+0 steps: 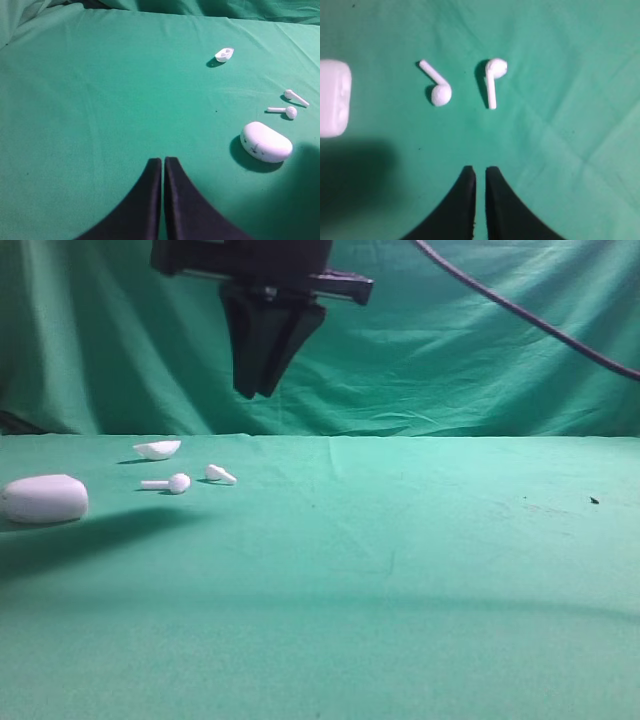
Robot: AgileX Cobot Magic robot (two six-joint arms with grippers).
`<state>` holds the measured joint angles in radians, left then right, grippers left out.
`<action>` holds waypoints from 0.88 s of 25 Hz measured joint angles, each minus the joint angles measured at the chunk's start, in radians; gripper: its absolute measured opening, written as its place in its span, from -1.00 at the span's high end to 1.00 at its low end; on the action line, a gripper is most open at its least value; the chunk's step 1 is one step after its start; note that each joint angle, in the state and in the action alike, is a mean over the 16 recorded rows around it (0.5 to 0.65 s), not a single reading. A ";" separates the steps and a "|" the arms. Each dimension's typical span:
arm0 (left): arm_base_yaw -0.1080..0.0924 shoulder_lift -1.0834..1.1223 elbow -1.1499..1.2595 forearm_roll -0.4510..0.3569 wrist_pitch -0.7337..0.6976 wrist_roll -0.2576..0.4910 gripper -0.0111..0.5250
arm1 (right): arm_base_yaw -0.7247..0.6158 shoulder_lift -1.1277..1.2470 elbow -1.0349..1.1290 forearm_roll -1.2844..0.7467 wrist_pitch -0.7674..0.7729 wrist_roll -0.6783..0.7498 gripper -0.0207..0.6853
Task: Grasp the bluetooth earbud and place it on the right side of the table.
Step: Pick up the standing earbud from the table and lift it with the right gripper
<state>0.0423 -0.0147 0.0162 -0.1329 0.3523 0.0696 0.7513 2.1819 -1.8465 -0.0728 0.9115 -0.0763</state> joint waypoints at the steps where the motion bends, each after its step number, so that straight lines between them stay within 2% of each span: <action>1: 0.000 0.000 0.000 0.000 0.000 0.000 0.96 | 0.000 0.017 -0.019 -0.002 0.005 0.005 0.17; 6: 0.000 0.000 0.000 0.000 0.000 0.000 0.96 | 0.000 0.087 -0.095 -0.016 0.026 0.030 0.04; 22: 0.000 0.000 0.000 0.000 0.000 0.000 0.96 | 0.000 0.172 -0.156 -0.052 0.029 0.064 0.02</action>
<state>0.0423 -0.0147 0.0162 -0.1329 0.3523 0.0696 0.7513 2.3543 -2.0029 -0.1253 0.9407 -0.0126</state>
